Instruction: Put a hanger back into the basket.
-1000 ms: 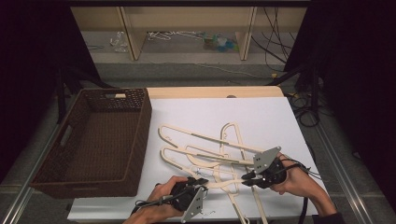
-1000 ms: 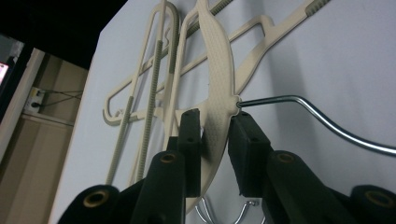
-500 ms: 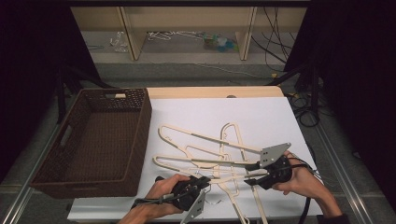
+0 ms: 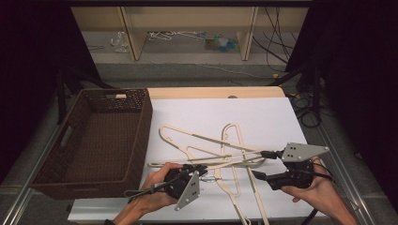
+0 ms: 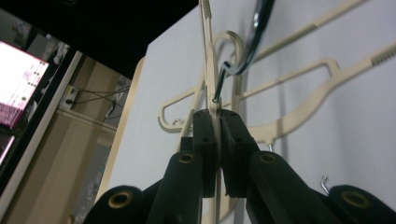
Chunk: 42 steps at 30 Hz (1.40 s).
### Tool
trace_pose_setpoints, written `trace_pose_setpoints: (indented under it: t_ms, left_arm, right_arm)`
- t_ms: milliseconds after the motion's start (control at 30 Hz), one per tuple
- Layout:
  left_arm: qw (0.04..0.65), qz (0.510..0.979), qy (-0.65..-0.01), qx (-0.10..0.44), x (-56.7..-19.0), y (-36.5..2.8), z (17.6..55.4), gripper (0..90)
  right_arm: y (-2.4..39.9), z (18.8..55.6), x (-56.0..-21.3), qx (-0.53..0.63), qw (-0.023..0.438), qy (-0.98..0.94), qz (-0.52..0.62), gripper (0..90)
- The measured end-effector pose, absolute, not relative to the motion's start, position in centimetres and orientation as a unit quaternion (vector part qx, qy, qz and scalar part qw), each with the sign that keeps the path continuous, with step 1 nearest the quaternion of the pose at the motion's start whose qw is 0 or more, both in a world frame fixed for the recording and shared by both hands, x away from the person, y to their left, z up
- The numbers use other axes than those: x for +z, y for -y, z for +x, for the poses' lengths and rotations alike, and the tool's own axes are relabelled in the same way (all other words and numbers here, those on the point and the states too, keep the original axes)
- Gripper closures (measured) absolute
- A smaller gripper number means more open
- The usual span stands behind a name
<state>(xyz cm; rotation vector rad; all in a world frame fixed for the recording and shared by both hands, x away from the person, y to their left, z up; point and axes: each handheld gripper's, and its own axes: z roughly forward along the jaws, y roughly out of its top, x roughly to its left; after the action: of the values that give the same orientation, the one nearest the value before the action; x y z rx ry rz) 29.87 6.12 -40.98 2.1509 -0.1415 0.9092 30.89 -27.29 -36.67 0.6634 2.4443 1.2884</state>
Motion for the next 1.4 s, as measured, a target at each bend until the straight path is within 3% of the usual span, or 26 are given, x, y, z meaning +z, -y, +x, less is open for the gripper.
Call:
trace_pose_setpoints:
  t_ms: [267, 467, 700, 1400]
  left_arm:
    - [0.454, 0.83, -0.04, 0.321, -38.3, -8.2, 30.7, 85.5]
    - [0.497, 0.815, -0.092, 0.284, -36.7, -9.3, 31.1, 85.5]
    - [0.544, 0.797, -0.152, 0.213, -35.6, -10.6, 31.6, 85.6]
    - [0.604, 0.738, -0.282, 0.104, -30.9, -15.7, 31.1, 85.6]
  right_arm:
    - [27.1, 29.4, -36.7, 0.458, 0.159, -0.848, 0.216, 29.0]
    - [26.6, 29.5, -39.0, 0.445, 0.145, -0.855, 0.222, 28.0]
    - [26.5, 29.8, -40.2, 0.444, 0.141, -0.856, 0.224, 26.9]
    - [26.1, 29.4, -41.6, 0.436, 0.123, -0.865, 0.216, 26.5]
